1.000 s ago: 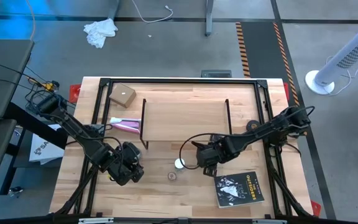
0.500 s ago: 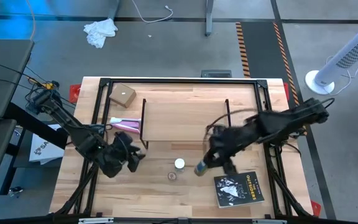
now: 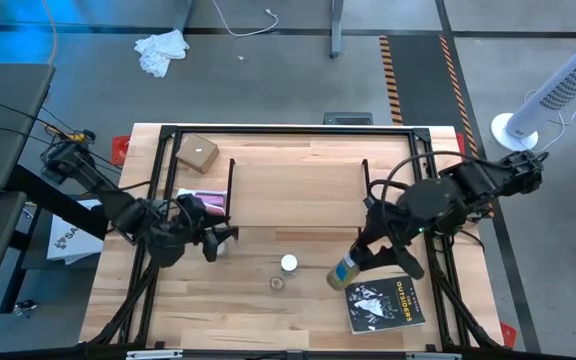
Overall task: Shelf spices
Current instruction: Put the light green seasoning bottle on the shelf
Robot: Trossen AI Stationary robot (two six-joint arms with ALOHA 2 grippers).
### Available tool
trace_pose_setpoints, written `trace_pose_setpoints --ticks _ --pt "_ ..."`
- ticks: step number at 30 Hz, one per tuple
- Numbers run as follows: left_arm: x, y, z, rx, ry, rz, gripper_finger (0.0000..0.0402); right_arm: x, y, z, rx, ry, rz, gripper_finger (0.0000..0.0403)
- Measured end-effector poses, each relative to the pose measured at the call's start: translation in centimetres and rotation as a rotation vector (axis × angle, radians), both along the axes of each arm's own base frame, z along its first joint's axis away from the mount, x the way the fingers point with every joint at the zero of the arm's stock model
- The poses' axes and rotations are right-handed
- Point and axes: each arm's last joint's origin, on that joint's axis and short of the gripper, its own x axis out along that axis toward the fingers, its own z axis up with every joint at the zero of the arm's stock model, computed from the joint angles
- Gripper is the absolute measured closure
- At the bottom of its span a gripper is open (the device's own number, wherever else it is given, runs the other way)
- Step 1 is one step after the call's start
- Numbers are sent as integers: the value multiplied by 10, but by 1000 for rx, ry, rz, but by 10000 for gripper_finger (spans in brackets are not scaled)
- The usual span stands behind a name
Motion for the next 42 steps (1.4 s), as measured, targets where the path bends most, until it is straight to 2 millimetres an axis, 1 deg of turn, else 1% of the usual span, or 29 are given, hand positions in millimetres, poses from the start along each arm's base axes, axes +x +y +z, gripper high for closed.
trace_pose_setpoints --ticks 17,21,28,31,36,42 --pt "16 13 5 10 2 -43 176 0 1 -2 19 10 34 219" --pt "16 14 6 21 -3 -47 176 2 2 2 40 -34 38 219" --pt "20 11 13 5 -69 -70 176 9 0 13 107 -135 13 219" --pt "21 12 13 33 -57 -74 176 10 -1 16 96 -177 18 219" --pt "22 16 13 64 -43 -64 176 10 0 15 84 -176 26 219" --pt "25 21 12 44 -32 -74 176 10 0 15 77 -180 31 219"
